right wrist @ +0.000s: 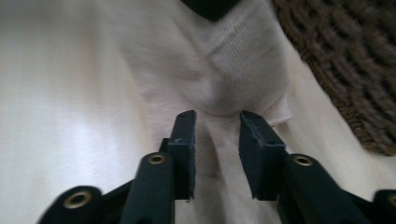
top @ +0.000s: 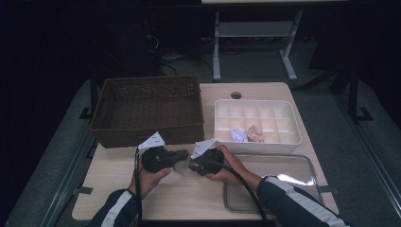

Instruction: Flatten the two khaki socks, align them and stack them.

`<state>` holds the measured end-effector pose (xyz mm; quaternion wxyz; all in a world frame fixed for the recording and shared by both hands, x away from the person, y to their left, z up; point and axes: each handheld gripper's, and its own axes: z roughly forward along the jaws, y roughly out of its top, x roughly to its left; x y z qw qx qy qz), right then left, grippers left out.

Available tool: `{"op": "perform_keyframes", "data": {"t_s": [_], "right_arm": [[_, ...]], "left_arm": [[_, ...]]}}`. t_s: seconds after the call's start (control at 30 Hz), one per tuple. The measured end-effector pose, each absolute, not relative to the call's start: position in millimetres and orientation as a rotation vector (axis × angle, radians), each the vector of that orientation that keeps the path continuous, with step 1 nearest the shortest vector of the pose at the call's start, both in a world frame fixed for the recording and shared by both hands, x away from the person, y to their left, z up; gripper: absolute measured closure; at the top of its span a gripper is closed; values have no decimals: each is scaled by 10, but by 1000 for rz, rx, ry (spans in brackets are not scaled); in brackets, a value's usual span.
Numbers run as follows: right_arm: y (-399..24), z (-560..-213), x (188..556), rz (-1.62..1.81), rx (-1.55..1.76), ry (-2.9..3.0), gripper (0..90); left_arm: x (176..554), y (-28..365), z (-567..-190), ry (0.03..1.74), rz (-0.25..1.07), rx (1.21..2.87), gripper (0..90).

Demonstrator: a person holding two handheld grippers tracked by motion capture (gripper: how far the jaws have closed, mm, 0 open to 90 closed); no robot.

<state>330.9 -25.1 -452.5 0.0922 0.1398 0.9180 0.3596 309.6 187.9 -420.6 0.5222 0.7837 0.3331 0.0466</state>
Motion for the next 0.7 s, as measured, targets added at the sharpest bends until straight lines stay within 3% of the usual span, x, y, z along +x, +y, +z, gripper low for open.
{"op": "perform_keyframes", "data": {"t_s": [0.17, 0.3, 0.7], "right_arm": [[-606, -4298, 3336, 1088, 423, 2705, 672], [-768, -4360, 3423, 998, 462, 2736, 703], [-714, -4544, 3465, 918, 458, 2793, 704]], "left_arm": [[3111, 1846, -4209, 836, 144, 1874, 834], [3136, 1743, -4209, 850, 176, 1906, 834], [3307, 1278, -4411, 905, 228, 1970, 834]]}}
